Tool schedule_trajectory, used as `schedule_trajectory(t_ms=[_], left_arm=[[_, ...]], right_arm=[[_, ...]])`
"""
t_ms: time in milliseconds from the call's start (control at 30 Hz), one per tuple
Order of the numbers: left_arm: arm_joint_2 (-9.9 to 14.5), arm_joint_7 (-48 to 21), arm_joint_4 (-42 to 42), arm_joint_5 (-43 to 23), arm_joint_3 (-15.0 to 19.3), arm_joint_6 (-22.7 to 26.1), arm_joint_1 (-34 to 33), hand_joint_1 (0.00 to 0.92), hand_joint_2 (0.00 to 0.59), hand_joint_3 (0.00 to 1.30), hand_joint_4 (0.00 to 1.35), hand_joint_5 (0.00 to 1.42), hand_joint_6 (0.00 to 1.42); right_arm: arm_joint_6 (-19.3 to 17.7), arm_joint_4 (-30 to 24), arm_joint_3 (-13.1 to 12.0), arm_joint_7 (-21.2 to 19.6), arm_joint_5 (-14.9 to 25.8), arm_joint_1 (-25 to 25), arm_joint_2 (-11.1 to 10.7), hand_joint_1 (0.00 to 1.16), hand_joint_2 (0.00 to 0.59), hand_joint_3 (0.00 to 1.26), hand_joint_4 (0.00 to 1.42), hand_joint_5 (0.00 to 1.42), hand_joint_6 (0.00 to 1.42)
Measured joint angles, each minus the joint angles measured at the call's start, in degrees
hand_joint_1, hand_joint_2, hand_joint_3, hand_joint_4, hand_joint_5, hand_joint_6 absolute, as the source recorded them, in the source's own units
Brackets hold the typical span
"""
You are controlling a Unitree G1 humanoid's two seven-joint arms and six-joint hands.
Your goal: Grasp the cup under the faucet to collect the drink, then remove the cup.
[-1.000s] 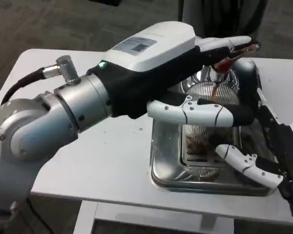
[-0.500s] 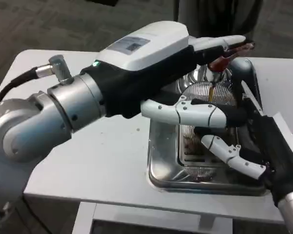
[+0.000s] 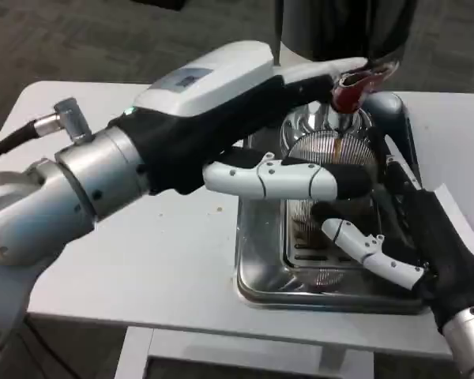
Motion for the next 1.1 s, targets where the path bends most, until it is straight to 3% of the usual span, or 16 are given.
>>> schedule_trajectory(t_ms=[500, 1100], left_arm=[[-0.97, 0.03, 0.73, -3.32, 3.12, 0.52, 2.28, 0.000, 0.082, 0.13, 0.12, 0.22, 0.18], [-0.51, 0.11, -5.31, -6.14, 10.94, 2.53, 4.86, 0.002, 0.079, 0.15, 0.14, 0.25, 0.20]], right_arm=[[0.00, 0.05, -0.76, -0.03, 0.28, -1.08, -0.03, 0.57, 0.249, 0.02, 0.03, 0.07, 0.12], [0.00, 0.01, -1.54, -0.05, 0.56, -1.21, 0.00, 0.57, 0.249, 0.03, 0.04, 0.10, 0.18]])
